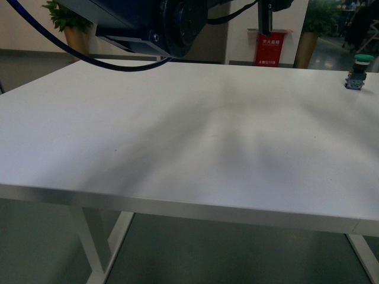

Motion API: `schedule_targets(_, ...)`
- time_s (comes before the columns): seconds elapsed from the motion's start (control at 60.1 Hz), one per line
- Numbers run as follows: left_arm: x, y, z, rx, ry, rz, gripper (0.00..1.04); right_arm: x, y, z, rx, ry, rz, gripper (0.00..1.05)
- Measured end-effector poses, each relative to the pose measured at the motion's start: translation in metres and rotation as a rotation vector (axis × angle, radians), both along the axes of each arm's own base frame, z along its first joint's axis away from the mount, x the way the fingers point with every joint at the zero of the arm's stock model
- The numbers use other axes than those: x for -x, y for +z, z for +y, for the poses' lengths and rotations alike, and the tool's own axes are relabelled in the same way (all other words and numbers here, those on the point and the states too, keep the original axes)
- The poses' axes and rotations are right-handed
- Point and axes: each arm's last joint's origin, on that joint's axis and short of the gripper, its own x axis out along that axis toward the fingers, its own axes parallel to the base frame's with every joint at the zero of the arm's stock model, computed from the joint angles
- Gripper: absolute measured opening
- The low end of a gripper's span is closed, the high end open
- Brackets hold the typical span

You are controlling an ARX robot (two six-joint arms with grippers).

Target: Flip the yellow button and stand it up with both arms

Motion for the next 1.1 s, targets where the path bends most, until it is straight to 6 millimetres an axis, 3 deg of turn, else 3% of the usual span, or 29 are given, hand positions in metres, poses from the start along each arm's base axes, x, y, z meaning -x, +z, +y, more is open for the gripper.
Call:
schedule_targets(0.216,0.001,0.002,0.001,0.002,0.005,-0.004,0.36,-0.002,-0.006,0.002,0.004,-0.006,0.010,0.37)
schedule_targets(0.45,0.005,-0.001,0.004,-0.016,0.022,0.014,0.37,-0.002,-0.011,0.002,0.009,-0.010,0.024,0.36)
schedule_targets(0.566,0.007,-0.007,0.016,-0.089,0.042,0.010,0.65,-0.002,-0.014,-0.002,0.040,-0.010,0.024,0.36)
schedule_targets(0.649,0.010,-0.007,0.026,-0.160,0.066,0.003,0.79,-0.002,-0.017,-0.003,0.054,-0.006,0.026,0.36)
schedule_targets(0.749,0.019,0.001,0.056,-0.331,0.173,-0.046,1.00,-0.001,-0.015,-0.008,0.067,-0.026,0.018,0.35)
schedule_targets(0.949,0.048,0.022,0.127,-0.719,0.478,-0.236,0.99,0.001,-0.010,-0.020,0.069,-0.059,0.002,0.35)
schedule_targets(1.099,0.089,0.029,0.169,-1.042,0.743,-0.491,0.99,0.001,-0.011,-0.021,0.073,-0.062,0.005,0.35)
